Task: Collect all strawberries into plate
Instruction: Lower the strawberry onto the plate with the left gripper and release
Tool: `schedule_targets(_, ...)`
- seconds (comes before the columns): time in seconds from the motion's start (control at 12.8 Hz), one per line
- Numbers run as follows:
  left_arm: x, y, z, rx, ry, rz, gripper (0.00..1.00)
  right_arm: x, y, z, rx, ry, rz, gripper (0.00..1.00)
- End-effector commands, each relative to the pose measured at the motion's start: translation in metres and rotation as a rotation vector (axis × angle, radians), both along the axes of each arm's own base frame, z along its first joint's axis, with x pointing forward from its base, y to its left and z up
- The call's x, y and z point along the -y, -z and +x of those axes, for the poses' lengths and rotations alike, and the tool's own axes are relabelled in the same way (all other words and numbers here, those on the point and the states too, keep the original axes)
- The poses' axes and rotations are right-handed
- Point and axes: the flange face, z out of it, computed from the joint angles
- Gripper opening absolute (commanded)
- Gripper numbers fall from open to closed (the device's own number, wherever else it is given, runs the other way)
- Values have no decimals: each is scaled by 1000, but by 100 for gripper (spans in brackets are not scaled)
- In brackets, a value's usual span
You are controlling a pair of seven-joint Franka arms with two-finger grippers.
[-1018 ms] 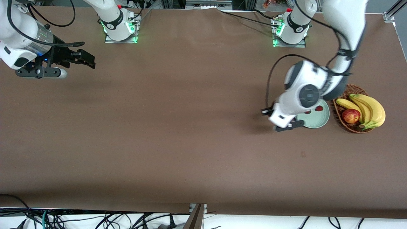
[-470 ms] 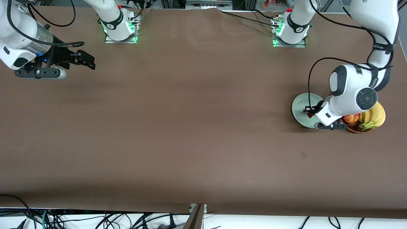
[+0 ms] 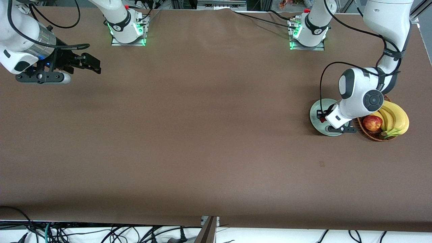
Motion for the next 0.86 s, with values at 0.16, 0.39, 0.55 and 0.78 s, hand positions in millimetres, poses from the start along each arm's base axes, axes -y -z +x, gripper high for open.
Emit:
schedule_targets(0.16, 3, -73, 16, 33, 45, -53, 100, 3, -1, -4, 12, -16, -9, 100)
schedule_targets(0.39, 2, -155, 22, 55, 45, -70, 100, 3, -1, -4, 12, -16, -9, 100)
schedule_targets(0.55, 4, -197, 22, 65, 49, -71, 100, 3, 0, -4, 10, -16, -10, 100)
schedule_targets(0.78, 11, -260, 31, 36, 61, -79, 100, 3, 0, -4, 10, -16, -10, 100)
